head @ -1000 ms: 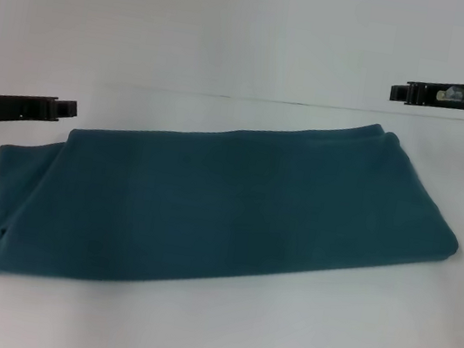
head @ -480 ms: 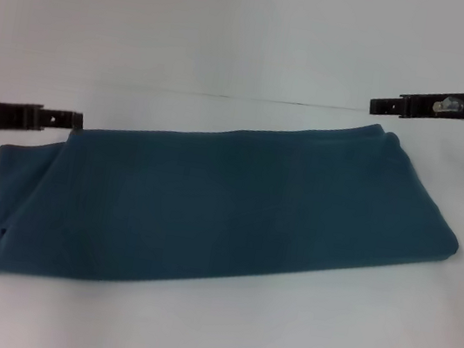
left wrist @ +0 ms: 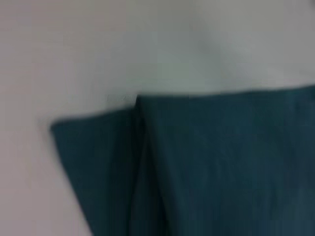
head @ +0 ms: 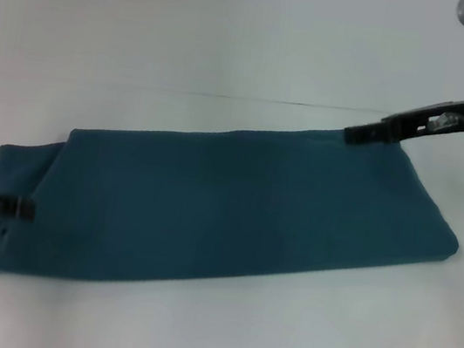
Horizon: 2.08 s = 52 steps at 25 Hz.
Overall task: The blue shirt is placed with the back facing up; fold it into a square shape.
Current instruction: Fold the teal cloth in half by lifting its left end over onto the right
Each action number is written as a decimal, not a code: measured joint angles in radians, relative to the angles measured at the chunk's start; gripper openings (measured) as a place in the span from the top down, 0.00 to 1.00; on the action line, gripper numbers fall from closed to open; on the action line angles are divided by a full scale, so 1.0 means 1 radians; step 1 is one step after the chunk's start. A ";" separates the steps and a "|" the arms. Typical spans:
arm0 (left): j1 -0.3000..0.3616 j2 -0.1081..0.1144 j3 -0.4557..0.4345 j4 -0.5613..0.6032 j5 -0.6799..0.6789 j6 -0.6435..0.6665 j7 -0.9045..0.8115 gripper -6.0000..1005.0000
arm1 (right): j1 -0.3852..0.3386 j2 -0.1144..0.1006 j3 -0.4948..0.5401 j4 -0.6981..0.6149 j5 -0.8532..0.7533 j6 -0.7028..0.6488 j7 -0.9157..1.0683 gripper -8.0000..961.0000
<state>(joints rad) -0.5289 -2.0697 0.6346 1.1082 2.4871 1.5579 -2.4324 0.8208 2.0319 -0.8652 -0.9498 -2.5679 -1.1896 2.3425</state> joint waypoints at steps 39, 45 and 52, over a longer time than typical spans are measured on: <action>-0.048 -0.037 0.012 -0.100 0.182 -0.009 -0.345 0.14 | -0.004 0.052 -0.041 -0.100 0.062 -0.171 -0.230 0.04; -0.045 -0.036 0.001 -0.123 0.182 -0.028 -0.377 0.15 | -0.005 0.053 -0.049 -0.123 0.082 -0.191 -0.261 0.04; -0.049 -0.035 -0.002 -0.140 0.177 -0.056 -0.392 0.16 | -0.003 0.053 -0.068 -0.130 0.090 -0.221 -0.302 0.04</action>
<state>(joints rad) -0.5782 -2.1050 0.6322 0.9685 2.6638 1.5015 -2.8249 0.8174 2.0846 -0.9328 -1.0800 -2.4778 -1.4102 2.0408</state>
